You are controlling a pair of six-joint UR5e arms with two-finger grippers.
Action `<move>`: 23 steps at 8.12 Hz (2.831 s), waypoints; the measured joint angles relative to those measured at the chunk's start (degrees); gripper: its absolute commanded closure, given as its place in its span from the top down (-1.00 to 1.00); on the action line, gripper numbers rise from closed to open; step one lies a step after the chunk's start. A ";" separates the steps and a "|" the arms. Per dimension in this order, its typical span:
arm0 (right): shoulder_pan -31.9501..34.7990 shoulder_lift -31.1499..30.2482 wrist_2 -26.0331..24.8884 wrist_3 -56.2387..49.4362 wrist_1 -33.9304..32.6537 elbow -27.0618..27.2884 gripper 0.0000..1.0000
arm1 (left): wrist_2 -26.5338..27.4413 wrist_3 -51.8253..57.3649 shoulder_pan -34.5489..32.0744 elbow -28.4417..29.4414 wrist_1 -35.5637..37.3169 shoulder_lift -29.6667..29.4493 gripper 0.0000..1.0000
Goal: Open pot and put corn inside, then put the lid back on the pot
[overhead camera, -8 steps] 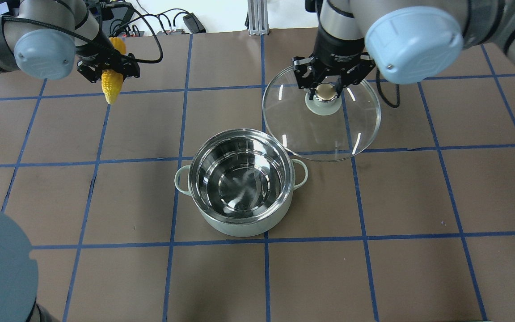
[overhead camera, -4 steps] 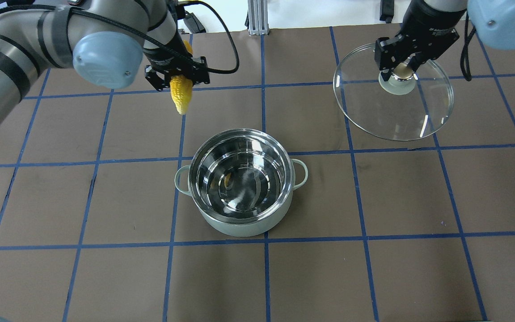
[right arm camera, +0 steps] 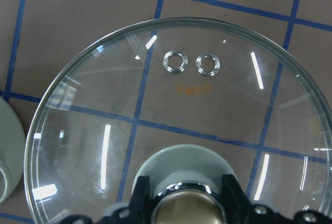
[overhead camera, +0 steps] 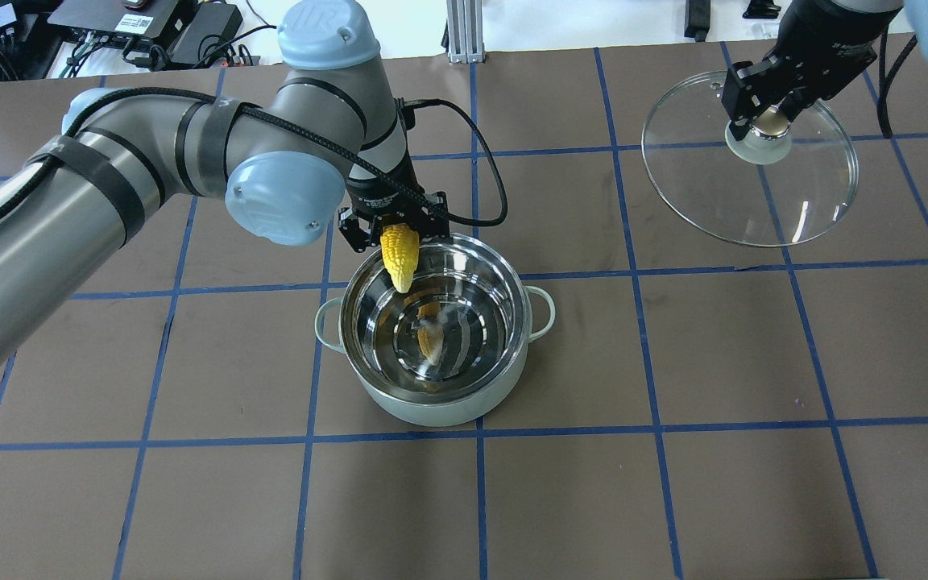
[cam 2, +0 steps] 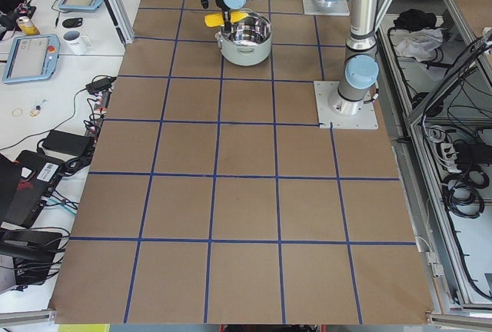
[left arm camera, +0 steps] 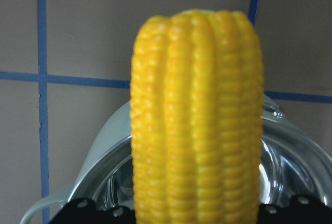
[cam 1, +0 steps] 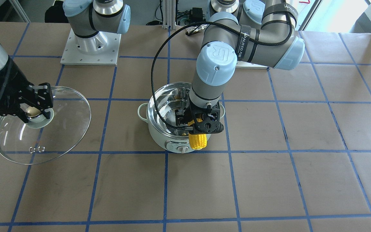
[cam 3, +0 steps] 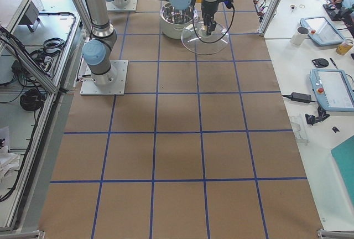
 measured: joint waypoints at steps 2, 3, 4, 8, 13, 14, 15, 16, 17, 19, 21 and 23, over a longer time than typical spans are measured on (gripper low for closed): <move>-0.13 -0.02 0.31 -0.18 0.17 0.17 -0.99 | -0.20 -2.97 -0.87 -2.68 -0.01 0.38 -1.00; -0.15 -0.02 0.38 -0.20 0.24 0.19 -0.99 | -0.22 -4.72 -1.91 -3.15 -0.01 0.30 -1.00; -0.17 -0.02 0.41 -0.21 0.36 0.21 -1.00 | -0.17 -5.61 -3.17 -3.36 0.03 -0.05 -1.00; -0.17 -0.02 0.30 -0.01 0.48 0.20 -1.00 | 0.17 -5.69 -5.49 -3.53 0.14 -0.57 1.00; -0.17 -0.02 0.49 0.06 0.44 0.20 -1.00 | 0.14 -5.35 -5.30 -3.12 -1.43 0.00 1.00; -0.17 -0.06 0.45 0.13 0.49 0.17 -1.00 | 0.12 -5.34 -5.04 -2.85 -2.34 0.38 1.00; -0.17 -0.08 0.47 0.23 0.50 0.16 -1.00 | 0.16 -5.36 -4.83 -2.59 -2.90 0.62 1.00; -0.17 -0.09 0.53 0.36 0.50 0.19 -1.00 | 0.28 -5.38 -4.25 -2.05 -3.14 0.76 1.00; -0.17 -0.10 0.54 0.43 0.53 0.25 -1.00 | 0.07 -5.22 -2.31 -0.98 -3.23 0.83 1.00; -0.17 -0.21 0.41 0.48 0.55 0.14 -0.99 | 0.35 -0.15 3.85 0.99 -3.49 1.26 1.00; -0.23 -1.77 -0.18 0.61 1.61 -0.10 -0.99 | 5.07 10.58 7.39 1.87 -3.79 3.32 1.00; -0.25 -2.73 -0.06 0.73 2.96 -0.19 -1.00 | 10.05 15.95 11.44 3.27 -4.05 4.23 1.00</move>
